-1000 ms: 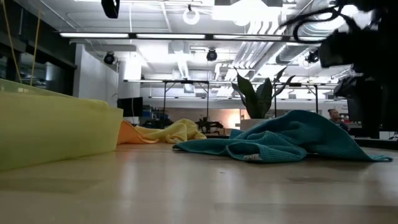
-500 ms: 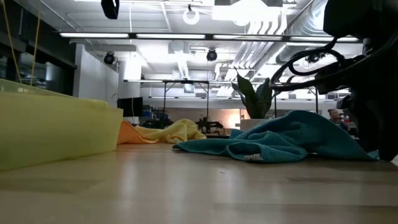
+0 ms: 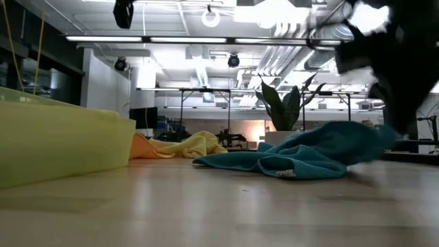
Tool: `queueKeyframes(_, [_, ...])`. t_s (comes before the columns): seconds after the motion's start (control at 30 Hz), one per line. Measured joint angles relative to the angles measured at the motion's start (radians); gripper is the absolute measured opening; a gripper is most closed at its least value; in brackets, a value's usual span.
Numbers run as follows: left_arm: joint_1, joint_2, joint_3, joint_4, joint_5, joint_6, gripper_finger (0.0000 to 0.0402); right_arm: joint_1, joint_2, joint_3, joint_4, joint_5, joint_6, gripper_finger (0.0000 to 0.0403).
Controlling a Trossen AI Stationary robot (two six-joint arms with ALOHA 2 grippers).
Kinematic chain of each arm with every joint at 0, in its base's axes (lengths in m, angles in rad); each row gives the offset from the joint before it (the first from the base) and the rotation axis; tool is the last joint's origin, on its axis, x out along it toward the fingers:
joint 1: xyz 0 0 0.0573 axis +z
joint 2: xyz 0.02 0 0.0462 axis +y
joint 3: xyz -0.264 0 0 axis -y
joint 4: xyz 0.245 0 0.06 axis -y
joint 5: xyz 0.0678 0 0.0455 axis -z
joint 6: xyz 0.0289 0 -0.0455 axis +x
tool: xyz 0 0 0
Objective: Fold microfiber towels
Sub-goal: Fold the blue microfiber cloth
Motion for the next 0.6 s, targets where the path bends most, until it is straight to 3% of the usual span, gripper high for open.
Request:
queueKeyframes(0.13, [0.0,0.082,0.0,-0.008,0.019,0.0,0.0,-0.074,-0.1,0.111,0.01,0.011,-0.057,0.0002])
queueKeyframes(0.27, [0.0,0.174,0.0,0.012,0.084,-0.016,0.0,-0.161,-0.185,0.2,-0.016,0.186,-0.053,0.0001])
queueKeyframes(0.47, [-0.005,0.302,0.0,0.071,0.181,-0.077,0.0,-0.307,-0.261,0.25,-0.211,0.407,0.194,0.0001])
queueKeyframes(0.53, [-0.009,0.341,0.0,0.097,0.195,-0.082,0.0,-0.33,-0.268,0.251,-0.267,0.427,0.251,0.0001])
queueKeyframes(0.6, [-0.018,0.379,0.0,0.132,0.201,-0.082,0.0,-0.342,-0.268,0.234,-0.269,0.373,0.249,0.0001])
